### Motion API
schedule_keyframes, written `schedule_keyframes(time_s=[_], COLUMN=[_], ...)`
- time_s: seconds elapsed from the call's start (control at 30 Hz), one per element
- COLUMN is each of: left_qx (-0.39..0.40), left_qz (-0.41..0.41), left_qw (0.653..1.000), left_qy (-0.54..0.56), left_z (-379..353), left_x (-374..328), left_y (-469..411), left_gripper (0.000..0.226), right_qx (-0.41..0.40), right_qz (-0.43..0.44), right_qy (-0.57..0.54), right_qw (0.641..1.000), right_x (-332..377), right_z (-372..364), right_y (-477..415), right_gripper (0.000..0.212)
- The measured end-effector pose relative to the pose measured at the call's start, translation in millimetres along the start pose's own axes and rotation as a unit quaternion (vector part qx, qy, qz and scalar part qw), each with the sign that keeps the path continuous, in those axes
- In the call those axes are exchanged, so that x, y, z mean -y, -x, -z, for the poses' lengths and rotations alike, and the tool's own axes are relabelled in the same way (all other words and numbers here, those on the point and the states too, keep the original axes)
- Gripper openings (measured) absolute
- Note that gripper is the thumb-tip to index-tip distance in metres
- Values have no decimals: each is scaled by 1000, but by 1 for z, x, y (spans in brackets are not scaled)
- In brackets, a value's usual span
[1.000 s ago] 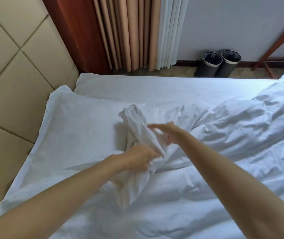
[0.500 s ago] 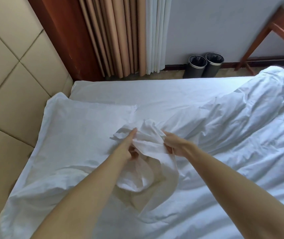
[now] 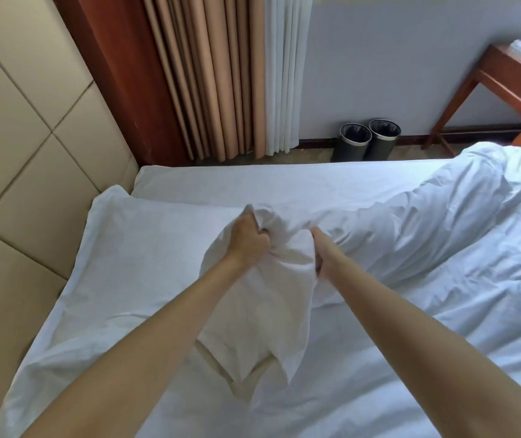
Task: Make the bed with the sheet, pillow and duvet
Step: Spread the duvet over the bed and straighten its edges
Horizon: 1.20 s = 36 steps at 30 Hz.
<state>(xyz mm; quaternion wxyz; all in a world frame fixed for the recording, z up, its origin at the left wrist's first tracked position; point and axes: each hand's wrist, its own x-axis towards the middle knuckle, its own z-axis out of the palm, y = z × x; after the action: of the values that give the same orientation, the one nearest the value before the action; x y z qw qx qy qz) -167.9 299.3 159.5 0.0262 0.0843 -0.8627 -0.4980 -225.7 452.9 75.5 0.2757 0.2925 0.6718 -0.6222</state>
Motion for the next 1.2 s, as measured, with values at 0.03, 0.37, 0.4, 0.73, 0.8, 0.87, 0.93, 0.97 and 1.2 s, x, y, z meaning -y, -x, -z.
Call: schedule_keyframes(time_s=[0.03, 0.37, 0.4, 0.73, 0.8, 0.87, 0.93, 0.97, 1.2], left_qx=[32, 390, 408, 280, 232, 224, 224, 213, 100], left_qz=[-38, -88, -77, 311, 445, 514, 534, 535, 409], left_qw=[999, 850, 839, 905, 837, 756, 724, 720, 887], left_qy=[-16, -342, -352, 77, 218, 336, 374, 387, 191], left_z=[1, -26, -27, -5, -3, -14, -35, -46, -52], left_x=[-5, 31, 33, 84, 101, 98, 86, 76, 25], left_y=[9, 79, 84, 77, 70, 71, 74, 77, 46], left_gripper=[43, 29, 28, 34, 75, 92, 71, 53, 21], right_qx=[-31, 57, 58, 1, 29, 56, 84, 97, 168], right_qz=[-1, 48, 15, -1, 5, 11, 4, -2, -26], right_qy=[7, 396, 423, 262, 229, 239, 245, 246, 177], right_qw=[999, 915, 904, 965, 973, 969, 966, 964, 969], right_x=[-2, -20, -26, -61, -61, -61, -64, -66, -64], right_z=[5, -30, -32, 8, 18, 25, 33, 38, 62], right_y=[-19, 63, 64, 47, 50, 55, 58, 60, 78], right_gripper=[78, 85, 82, 21, 25, 28, 32, 34, 8])
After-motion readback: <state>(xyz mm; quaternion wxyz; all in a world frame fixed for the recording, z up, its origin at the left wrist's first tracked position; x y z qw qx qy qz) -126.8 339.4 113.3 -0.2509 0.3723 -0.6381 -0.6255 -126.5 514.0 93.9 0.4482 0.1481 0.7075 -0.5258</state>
